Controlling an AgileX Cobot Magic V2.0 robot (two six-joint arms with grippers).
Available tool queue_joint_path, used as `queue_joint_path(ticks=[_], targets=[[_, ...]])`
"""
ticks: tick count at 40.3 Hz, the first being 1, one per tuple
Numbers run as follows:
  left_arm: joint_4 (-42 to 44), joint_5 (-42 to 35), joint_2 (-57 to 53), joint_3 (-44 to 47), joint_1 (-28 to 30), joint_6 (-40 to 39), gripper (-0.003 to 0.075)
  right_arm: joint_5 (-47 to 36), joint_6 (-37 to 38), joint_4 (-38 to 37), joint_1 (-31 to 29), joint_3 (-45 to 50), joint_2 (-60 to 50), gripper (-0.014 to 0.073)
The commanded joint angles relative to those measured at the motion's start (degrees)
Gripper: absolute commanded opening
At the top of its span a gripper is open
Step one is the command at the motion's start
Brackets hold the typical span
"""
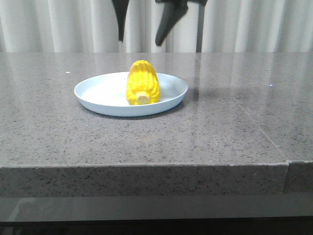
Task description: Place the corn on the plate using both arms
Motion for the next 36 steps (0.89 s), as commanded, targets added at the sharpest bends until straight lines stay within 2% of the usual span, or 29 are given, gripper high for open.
queue_joint_path(ticks=[1,9,15,22,29,36], targets=[[0.3,-4.3,0.4,-1.6,0.2,-0.4,-0.002,4.1,-2.9,0.1,-0.7,-3.7,-3.9,0.0241],[0.3,-4.3,0.4,-1.6,0.2,-0.4,-0.002,6.1,-4.3,0.2,-3.1,-3.7,-4.2,-0.0064],[0.3,-4.3,0.4,-1.6,0.2,-0.4,-0.002,6.4,-8.4,1.5,-6.4,-3.5,-5.9,-0.0062],[0.3,-4.3,0.4,-1.6,0.2,-0.4,-0.002,6.5,-14.5,8.8,-12.9,-1.4,-10.5,-0.0062],[0.3,-4.3,0.4,-1.6,0.2,-0.4,-0.002,6.4,-16.8,6.5,-19.4,5.5,-17.8,-0.0062],[0.3,-4.3,0.4,-1.6,0.2,-0.4,-0.002,3.5,-18.0,4.4,-26.2,16.6,-27.1,-0.0062]])
